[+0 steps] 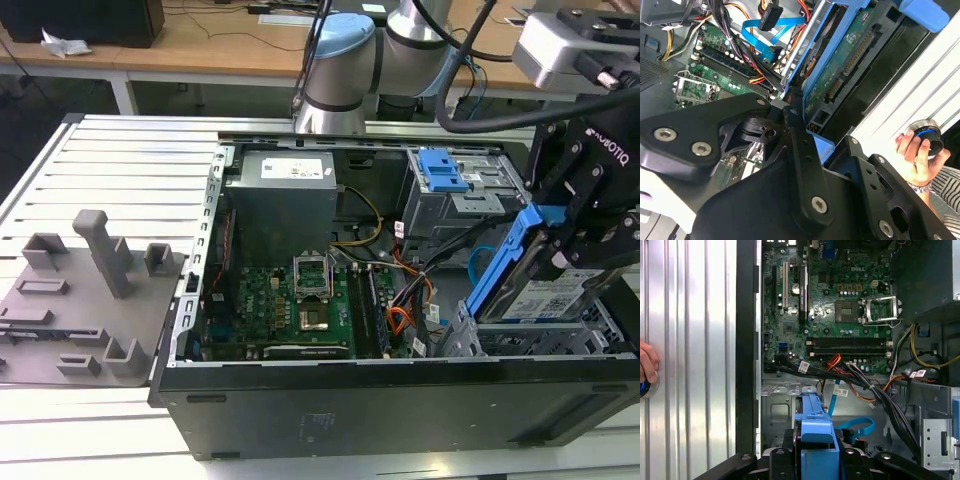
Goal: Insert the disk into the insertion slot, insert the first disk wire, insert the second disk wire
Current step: 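Insert the disk into the insertion slot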
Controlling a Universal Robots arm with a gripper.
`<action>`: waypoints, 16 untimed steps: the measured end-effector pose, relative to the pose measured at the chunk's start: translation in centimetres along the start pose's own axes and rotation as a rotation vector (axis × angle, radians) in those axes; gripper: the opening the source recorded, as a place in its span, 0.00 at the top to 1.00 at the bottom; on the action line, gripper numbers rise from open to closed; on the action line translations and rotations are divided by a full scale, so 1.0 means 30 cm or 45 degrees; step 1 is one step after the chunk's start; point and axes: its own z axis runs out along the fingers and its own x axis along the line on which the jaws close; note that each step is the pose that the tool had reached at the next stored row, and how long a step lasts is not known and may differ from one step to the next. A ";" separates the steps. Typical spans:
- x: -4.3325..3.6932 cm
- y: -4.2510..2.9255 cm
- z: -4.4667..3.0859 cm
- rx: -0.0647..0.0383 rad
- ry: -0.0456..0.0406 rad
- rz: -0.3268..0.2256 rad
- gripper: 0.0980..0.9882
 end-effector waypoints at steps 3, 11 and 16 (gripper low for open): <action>0.000 0.000 0.010 0.000 0.000 0.000 0.70; 0.000 -0.002 0.045 0.000 0.000 0.000 0.70; 0.000 -0.002 0.045 0.000 0.000 0.000 0.70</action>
